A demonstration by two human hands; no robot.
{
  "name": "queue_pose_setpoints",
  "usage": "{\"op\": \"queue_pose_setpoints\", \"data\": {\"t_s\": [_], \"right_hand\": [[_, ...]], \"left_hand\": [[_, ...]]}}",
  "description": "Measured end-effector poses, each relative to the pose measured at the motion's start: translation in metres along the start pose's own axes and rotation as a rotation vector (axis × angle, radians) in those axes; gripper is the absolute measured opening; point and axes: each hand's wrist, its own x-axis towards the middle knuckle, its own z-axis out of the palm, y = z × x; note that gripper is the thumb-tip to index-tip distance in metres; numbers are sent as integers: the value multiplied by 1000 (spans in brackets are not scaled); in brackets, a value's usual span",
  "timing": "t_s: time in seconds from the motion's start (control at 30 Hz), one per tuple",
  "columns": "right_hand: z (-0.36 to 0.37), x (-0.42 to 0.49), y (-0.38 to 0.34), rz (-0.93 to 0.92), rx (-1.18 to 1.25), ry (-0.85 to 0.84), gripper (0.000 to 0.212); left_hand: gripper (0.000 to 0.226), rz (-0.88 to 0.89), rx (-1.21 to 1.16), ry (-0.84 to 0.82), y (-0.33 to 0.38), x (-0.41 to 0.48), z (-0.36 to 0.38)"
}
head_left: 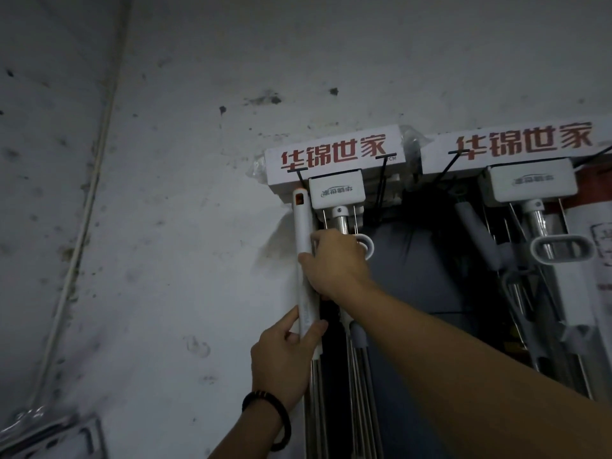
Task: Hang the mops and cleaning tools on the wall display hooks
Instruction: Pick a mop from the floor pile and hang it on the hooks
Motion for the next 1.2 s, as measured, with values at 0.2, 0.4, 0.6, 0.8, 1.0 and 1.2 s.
{"op": "queue_pose_setpoints", "data": {"t_s": [0.2,0.4,0.6,0.8,1.0,1.2], "right_hand": [[4,-47,20,-102,19,-33,51],[15,-100,66,-172,55,-94,39],[25,-122,90,-119,243,-175,41],[14,-157,112,18,374,-266,9],[-5,-230,152,320,484,-398,5],[-29,-341,202,589,414,-489,15]], "left_hand": [[28,-2,72,-20,-11,-11,7],[61,90,276,172,-19,-46,19],[59,111,384,158,-11,-60,27],[37,86,282,163,-9,-106,33],[23,-70,158,-92,-23,-173,43],[19,-321,64,-314,-54,-271,58]]}}
